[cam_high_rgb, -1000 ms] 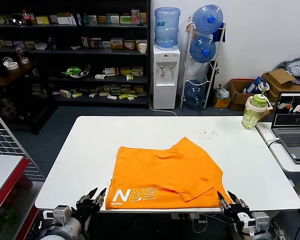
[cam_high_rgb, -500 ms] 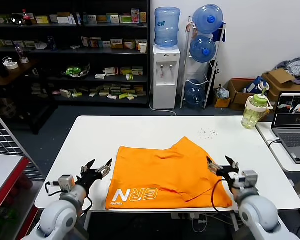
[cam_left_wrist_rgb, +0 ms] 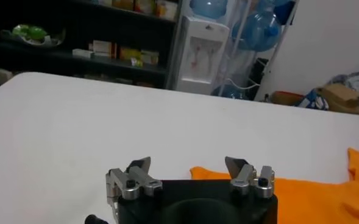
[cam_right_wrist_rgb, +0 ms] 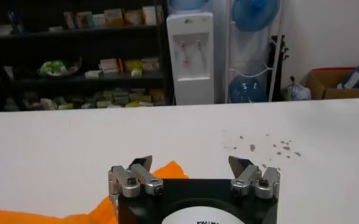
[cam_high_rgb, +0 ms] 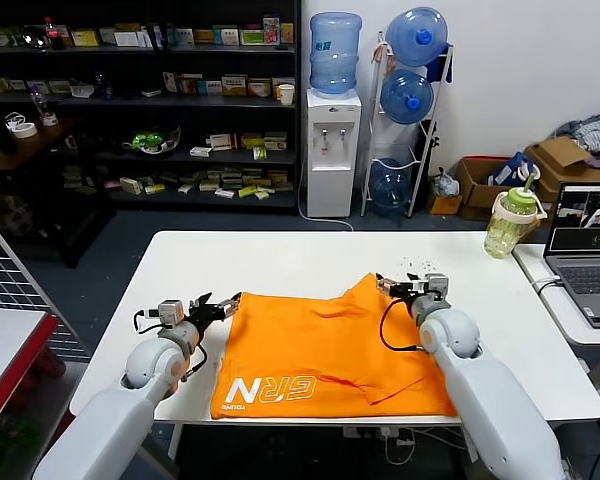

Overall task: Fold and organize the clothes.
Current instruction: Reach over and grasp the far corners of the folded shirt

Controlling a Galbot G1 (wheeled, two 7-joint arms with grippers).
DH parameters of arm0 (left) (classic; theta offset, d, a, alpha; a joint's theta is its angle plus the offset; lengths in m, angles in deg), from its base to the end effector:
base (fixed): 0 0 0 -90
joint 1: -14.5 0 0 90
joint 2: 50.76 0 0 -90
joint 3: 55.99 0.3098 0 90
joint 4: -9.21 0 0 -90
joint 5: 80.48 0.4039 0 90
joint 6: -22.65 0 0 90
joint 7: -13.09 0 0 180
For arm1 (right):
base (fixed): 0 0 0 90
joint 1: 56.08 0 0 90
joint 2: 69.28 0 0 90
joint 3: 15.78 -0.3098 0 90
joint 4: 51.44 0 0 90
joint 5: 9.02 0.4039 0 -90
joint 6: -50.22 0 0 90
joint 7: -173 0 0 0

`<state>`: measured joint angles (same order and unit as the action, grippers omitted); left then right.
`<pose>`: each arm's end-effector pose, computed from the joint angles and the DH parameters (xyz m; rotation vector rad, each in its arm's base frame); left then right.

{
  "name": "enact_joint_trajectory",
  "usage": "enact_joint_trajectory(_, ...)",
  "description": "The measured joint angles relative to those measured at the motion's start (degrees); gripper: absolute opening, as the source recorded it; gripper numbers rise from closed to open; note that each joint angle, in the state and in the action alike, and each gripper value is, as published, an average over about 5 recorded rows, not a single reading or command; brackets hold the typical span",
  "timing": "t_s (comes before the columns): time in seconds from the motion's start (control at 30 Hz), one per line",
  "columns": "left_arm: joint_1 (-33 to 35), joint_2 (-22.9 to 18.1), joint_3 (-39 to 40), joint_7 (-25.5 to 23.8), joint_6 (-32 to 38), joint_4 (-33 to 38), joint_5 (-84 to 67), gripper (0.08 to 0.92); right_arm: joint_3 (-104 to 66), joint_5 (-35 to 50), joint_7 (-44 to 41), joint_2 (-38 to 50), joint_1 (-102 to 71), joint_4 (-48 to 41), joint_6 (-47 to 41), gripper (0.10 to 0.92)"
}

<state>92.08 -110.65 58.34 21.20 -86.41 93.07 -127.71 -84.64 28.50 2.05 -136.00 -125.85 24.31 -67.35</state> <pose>0.4409 0.0340 -0.3006 -0.2610 -2.6478 0.2115 0.4919 -0.0320 -0.2788 0.1383 -2.6059 -0.0830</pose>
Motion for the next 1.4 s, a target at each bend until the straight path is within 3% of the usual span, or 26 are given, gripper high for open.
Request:
enact_joint_trajectory(0.27, -6.72, -1.69, 4.35, -0.62, -0.71, -8.20, -0.04, 0.823, 2.39, -1.12, -0.97, -1.86, 3.74, -6.47, -1.41, 0.823)
enact_joint_trajectory(0.5, -8.92, -1.99, 6.78, -0.70, -1.40, -11.16, -0.07, 0.823, 3.62, -1.50, -0.99, -2.30, 4.95, -8.84, -2.58, 0.815)
enact_joint_trajectory(0.73, -9.61, -2.47, 8.30, -0.76, -1.56, -12.57, -0.09, 0.793, 4.59, -1.52, -0.99, -2.52, 5.55, -10.00, -3.62, 0.638)
enact_joint_trajectory(1.27, -10.12, -2.81, 9.46, -0.75, -0.90, -13.43, 0.34, 0.345, 4.93, -1.14, -1.49, -2.17, 4.63, -9.00, -2.94, 0.179)
enact_joint_trajectory(1.4, -9.79, -2.71, 9.50, -0.80, -0.60, -12.97, 0.46, 0.224, 4.49, -0.68, -1.77, -1.78, 3.97, -7.93, -1.80, 0.126)
